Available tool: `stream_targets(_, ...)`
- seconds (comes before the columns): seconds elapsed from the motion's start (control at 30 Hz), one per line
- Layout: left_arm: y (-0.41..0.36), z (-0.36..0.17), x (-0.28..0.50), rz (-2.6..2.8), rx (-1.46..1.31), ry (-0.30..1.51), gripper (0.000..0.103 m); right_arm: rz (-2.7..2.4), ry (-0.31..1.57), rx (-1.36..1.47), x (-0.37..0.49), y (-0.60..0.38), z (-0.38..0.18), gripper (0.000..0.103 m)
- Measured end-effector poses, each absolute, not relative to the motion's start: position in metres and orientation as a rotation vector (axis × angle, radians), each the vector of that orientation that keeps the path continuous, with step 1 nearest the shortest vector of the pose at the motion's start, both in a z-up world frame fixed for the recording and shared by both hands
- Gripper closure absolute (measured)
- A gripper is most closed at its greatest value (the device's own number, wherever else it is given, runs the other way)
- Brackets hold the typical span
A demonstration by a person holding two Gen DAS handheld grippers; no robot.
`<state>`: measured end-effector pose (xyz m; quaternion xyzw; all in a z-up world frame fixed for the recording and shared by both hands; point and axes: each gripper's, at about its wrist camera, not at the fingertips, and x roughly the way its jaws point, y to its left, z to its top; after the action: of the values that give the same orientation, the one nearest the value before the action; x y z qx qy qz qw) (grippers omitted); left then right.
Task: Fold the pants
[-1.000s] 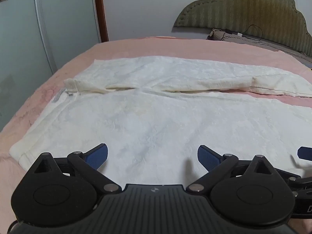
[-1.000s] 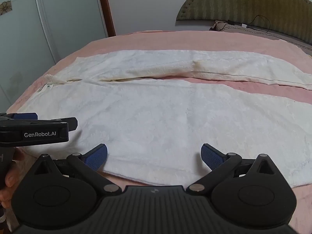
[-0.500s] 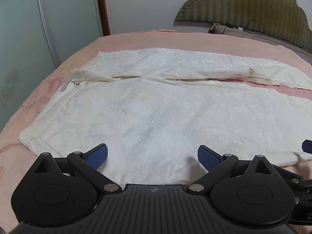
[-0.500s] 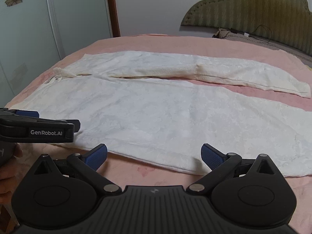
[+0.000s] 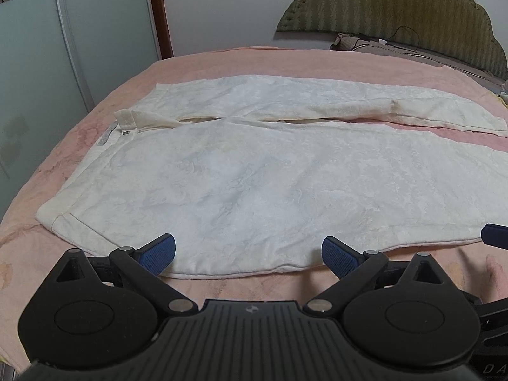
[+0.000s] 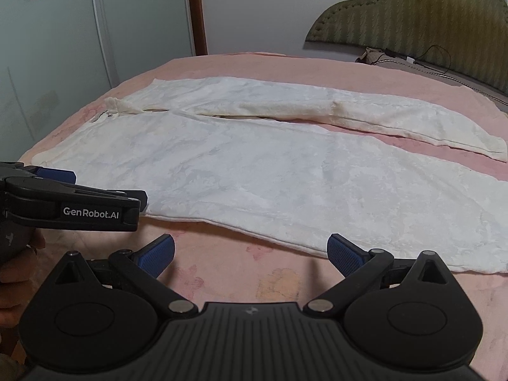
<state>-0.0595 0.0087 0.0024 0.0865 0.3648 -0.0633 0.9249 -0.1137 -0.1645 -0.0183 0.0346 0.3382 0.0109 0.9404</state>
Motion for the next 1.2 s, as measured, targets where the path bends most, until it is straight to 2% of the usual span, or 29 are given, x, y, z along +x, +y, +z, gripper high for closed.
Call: stream_targets(1.2,0.0088,-0.0005,-0.0581,-0.119,0.194,0.757,0.002,0.046,0.701,0.062,-0.113,-0.1616,-0.0224,0.0)
